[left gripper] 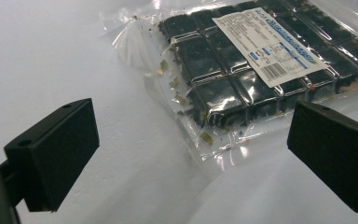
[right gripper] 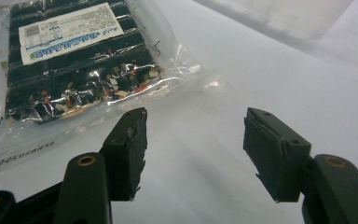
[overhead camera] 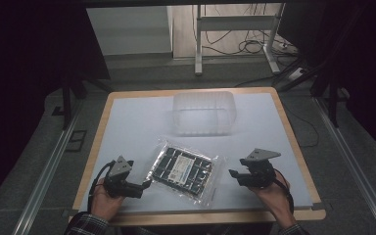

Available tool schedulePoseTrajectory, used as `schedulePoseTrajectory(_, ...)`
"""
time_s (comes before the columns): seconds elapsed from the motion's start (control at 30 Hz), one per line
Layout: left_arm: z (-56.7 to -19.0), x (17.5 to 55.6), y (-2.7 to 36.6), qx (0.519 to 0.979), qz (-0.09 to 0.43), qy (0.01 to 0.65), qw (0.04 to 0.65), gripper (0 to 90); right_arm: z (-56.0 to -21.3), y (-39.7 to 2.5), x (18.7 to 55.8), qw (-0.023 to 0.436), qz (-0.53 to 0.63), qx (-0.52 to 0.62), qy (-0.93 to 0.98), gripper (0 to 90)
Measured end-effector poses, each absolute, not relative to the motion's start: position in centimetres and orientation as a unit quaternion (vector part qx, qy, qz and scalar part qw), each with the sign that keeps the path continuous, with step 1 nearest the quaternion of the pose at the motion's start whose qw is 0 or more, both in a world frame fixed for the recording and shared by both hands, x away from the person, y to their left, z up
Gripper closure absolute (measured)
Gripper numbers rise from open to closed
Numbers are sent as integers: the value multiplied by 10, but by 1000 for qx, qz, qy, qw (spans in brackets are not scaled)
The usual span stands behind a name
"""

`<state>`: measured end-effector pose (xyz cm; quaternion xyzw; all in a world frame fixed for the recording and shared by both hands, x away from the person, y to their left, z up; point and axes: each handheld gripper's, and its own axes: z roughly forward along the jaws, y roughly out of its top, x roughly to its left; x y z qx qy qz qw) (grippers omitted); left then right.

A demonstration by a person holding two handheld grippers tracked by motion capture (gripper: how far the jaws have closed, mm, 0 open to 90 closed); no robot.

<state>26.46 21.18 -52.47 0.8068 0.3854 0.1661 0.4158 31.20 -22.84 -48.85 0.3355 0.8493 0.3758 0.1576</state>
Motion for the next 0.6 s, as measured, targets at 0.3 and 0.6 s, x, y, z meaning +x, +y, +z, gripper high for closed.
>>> schedulePoseTrajectory(0.3, -525, 268, 218, 794, 174, 389, 434, 13, -490, -228, 313, 146, 378, 341, 848, 390)
schedulePoseTrajectory(0.6, -525, 267, 217, 799, 186, 387, 421, 17, -491, -227, 313, 146, 377, 337, 850, 395)
